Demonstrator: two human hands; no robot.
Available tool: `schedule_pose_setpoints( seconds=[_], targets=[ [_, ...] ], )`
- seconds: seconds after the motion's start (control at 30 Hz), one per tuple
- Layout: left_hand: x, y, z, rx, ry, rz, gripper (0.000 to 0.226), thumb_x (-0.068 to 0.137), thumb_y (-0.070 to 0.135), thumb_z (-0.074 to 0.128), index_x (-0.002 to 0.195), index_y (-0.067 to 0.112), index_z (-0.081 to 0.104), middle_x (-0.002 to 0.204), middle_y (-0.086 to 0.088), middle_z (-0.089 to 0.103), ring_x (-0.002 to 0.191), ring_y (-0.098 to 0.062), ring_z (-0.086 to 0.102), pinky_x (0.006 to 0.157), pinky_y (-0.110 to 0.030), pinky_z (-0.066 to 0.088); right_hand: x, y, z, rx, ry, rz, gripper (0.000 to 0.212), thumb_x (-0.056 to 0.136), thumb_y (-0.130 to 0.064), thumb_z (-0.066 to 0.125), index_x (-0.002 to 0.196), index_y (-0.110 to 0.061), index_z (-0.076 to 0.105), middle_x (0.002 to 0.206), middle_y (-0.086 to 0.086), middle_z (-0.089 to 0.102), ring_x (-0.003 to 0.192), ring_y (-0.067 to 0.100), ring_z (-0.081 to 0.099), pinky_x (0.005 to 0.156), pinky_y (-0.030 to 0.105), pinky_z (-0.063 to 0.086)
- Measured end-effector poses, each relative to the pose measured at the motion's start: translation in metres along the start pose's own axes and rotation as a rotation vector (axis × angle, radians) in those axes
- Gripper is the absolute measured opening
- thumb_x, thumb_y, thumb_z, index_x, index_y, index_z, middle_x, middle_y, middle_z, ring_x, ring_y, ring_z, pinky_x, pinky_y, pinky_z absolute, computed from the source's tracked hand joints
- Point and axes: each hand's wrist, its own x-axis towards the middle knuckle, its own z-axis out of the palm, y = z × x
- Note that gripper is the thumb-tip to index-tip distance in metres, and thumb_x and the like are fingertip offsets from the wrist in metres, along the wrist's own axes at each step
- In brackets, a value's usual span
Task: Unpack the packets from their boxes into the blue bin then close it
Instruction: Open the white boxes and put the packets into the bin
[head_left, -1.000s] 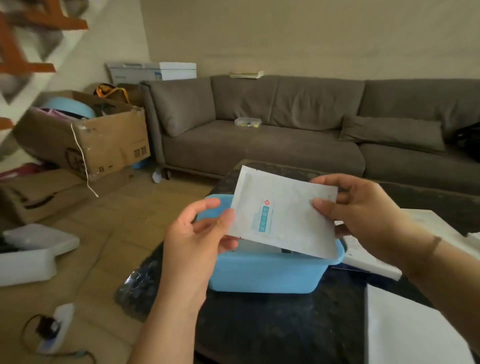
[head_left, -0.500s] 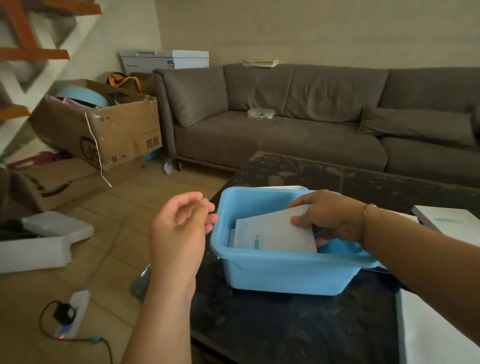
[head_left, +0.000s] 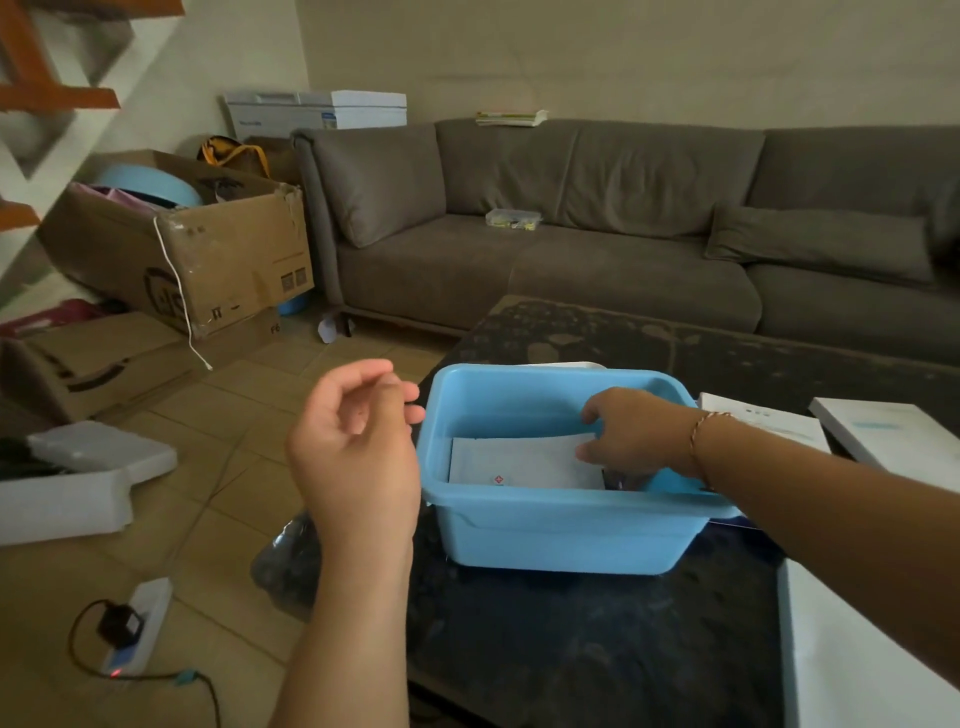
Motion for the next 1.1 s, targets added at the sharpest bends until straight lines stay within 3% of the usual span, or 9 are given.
schedule_pose_setpoints(
  seconds=[0.27, 0.33, 0.47, 0.6, 0.67, 0.73, 0.87, 0.97, 1.1],
  targets=[
    [-0.04, 0.01, 0.021, -0.095, -0.081, 0.421, 0.008, 0.091, 0.004, 0.056, 0.094, 0.008, 0.063, 0.075, -0.007, 0.065, 0.068, -0.017, 0.064, 0.064, -0.025, 0.052, -0.021, 0.01, -0.003, -0.125, -0.013, -0.069, 0.034, 0.097, -0.018, 0.049, 0.129, -0.007, 0.057, 0.129, 0.011, 0.061, 0.116, 0.027, 0.057, 0.092, 0.03, 0.044],
    [-0.071, 0.011, 0.027, -0.026, -0.363, 0.682, 0.009, 0.09, 0.012, 0.057, 0.093, 0.008, 0.064, 0.078, -0.007, 0.064, 0.071, -0.019, 0.063, 0.065, -0.028, 0.052, -0.04, 0.021, -0.012, -0.028, 0.182, -0.146, 0.041, 0.096, -0.016, 0.05, 0.138, -0.011, 0.052, 0.13, 0.009, 0.063, 0.12, 0.027, 0.057, 0.1, 0.031, 0.042],
    [-0.13, -0.002, 0.035, 0.255, -1.2, 0.96, 0.029, 0.086, 0.034, 0.073, 0.106, 0.014, 0.069, 0.107, -0.001, 0.066, 0.097, -0.013, 0.06, 0.083, -0.03, 0.051, -0.119, 0.067, -0.024, 0.434, 0.654, -0.343, 0.033, 0.089, -0.009, 0.065, 0.12, -0.023, 0.065, 0.093, -0.008, 0.075, 0.084, 0.012, 0.071, 0.083, 0.032, 0.057],
    [-0.15, -0.035, 0.043, 0.739, -1.769, 0.944, 0.051, 0.091, 0.037, 0.067, 0.137, 0.033, 0.044, 0.154, 0.012, 0.026, 0.141, -0.01, 0.025, 0.115, -0.041, 0.032, -0.189, 0.134, -0.004, 0.71, 0.795, -0.131, 0.032, 0.077, -0.051, 0.061, 0.106, -0.039, 0.065, 0.087, -0.012, 0.076, 0.078, 0.007, 0.074, 0.07, 0.036, 0.062],
    [-0.152, -0.047, 0.043, 0.745, -1.774, 0.931, 0.054, 0.092, 0.049, 0.06, 0.14, 0.037, 0.039, 0.155, 0.013, 0.024, 0.141, -0.01, 0.023, 0.115, -0.044, 0.031, -0.203, 0.166, 0.013, 0.788, 0.834, -0.034, 0.032, 0.074, -0.061, 0.06, 0.1, -0.043, 0.066, 0.088, -0.012, 0.076, 0.075, 0.011, 0.074, 0.066, 0.043, 0.062],
    [-0.156, -0.056, 0.041, 0.739, -1.725, 0.958, 0.062, 0.088, 0.056, 0.06, 0.142, 0.042, 0.032, 0.155, 0.014, 0.024, 0.14, -0.01, 0.025, 0.116, -0.042, 0.03, -0.212, 0.19, 0.026, 0.795, 0.822, 0.027, 0.014, 0.086, -0.035, 0.064, 0.095, -0.045, 0.066, 0.085, -0.01, 0.076, 0.07, 0.012, 0.073, 0.06, 0.046, 0.06],
    [-0.169, -0.064, 0.042, 0.685, -1.605, 1.18, 0.063, 0.084, 0.06, 0.062, 0.139, 0.038, 0.041, 0.146, 0.008, 0.043, 0.113, -0.013, 0.054, 0.091, -0.032, 0.052, -0.225, 0.218, 0.035, 0.774, 0.839, 0.056, 0.029, 0.09, -0.012, 0.063, 0.098, -0.04, 0.066, 0.084, -0.008, 0.076, 0.069, 0.015, 0.073, 0.058, 0.042, 0.059],
    [-0.178, -0.065, 0.047, 0.424, -1.491, 1.183, 0.037, 0.087, 0.048, 0.065, 0.116, 0.025, 0.067, 0.12, 0.005, 0.065, 0.074, -0.013, 0.062, 0.057, -0.029, 0.051, -0.236, 0.227, 0.044, 0.72, 0.934, 0.008, 0.026, 0.088, -0.018, 0.064, 0.1, -0.041, 0.064, 0.087, -0.014, 0.075, 0.074, 0.012, 0.073, 0.063, 0.036, 0.059],
    [-0.189, -0.061, 0.065, 0.209, -1.282, 1.115, 0.023, 0.095, 0.027, 0.064, 0.082, 0.01, 0.074, 0.09, 0.001, 0.073, 0.065, -0.011, 0.065, 0.052, -0.028, 0.051, -0.252, 0.225, 0.047, 0.483, 1.109, -0.185, 0.006, 0.095, -0.023, 0.062, 0.097, -0.021, 0.067, 0.1, -0.014, 0.071, 0.092, 0.007, 0.068, 0.073, 0.021, 0.055]
  ],
)
